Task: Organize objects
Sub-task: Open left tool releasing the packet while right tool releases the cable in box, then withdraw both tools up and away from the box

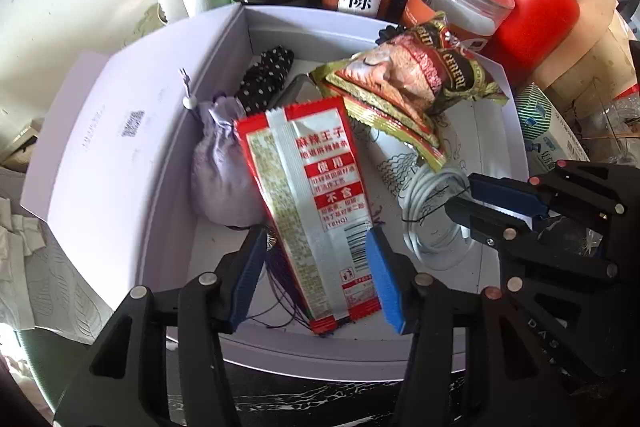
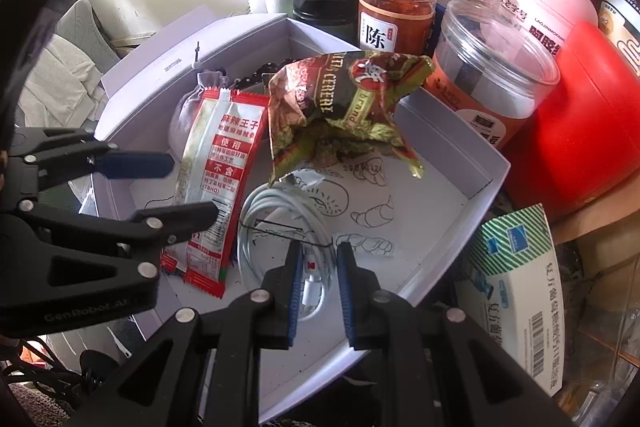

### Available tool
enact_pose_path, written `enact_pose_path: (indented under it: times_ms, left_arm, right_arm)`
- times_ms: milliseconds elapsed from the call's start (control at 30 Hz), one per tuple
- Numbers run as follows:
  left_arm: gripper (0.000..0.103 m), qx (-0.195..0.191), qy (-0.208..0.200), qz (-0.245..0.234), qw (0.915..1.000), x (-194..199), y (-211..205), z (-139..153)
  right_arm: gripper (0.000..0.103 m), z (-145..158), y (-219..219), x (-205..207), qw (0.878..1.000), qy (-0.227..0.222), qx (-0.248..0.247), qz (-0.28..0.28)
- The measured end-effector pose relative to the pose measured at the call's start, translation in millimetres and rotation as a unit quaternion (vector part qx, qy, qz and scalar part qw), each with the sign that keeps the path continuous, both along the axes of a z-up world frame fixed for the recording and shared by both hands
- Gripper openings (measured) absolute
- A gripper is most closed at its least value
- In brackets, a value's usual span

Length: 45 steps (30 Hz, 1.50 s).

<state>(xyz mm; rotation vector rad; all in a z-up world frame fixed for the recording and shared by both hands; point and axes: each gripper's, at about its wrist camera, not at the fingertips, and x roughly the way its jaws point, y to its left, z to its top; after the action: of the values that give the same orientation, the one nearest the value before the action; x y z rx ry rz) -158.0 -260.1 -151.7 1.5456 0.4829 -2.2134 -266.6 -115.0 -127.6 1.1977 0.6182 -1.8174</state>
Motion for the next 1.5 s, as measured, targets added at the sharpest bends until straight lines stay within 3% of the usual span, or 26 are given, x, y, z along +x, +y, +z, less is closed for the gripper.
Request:
enact_pose_path:
  times_ms: [100,433,567,633,800,967,1200,1500]
  left_arm:
    - [0.058,-0.005,-0.001,-0.001,1.0000,2.7,1.2,2.6]
    - [0.062,0.000,0.012,0.020,0.9997,20.1,5.0,11.8]
    - [0.064,0.004,0.018,0.030,0.9994,14.2,-1.8,19.5]
    - [0.064,0.006,0.021,0.034,0.9992,1.7,-15.3,46.6]
    - [0.065,0.007,0.030,0.048,0.9984,11.3,-4.2,71.9]
    - [0.069,-0.002,0.041,0.058,0.9975,23.4,4.3,99.2]
    - [0.076,-0.018,0.064,0.071,0.9953,44.0,19.8,140.4]
    - [0.077,-0.040,0.085,0.077,0.9927,67.6,42.1,185.6]
  right_arm:
    - [0.016,2.0,-0.8,-2.6,1.000,-0.001,0.001,-0.004]
    - [0.017,11.9,2.3,-8.4,1.000,0.001,-0.002,-0.013]
    - [0.027,21.1,6.8,-9.2,1.000,0.006,-0.007,-0.019]
    - [0.031,27.1,10.4,-8.8,1.000,0.006,-0.011,-0.022]
    - [0.041,45.1,19.4,-6.4,0.999,0.009,-0.023,-0.032]
    - [0.042,70.7,27.9,-1.0,0.998,0.027,-0.036,-0.038]
    - [0.053,110.6,43.8,12.1,0.996,0.051,-0.061,-0.044]
    - [0.058,155.7,69.5,35.9,0.992,0.073,-0.087,-0.046]
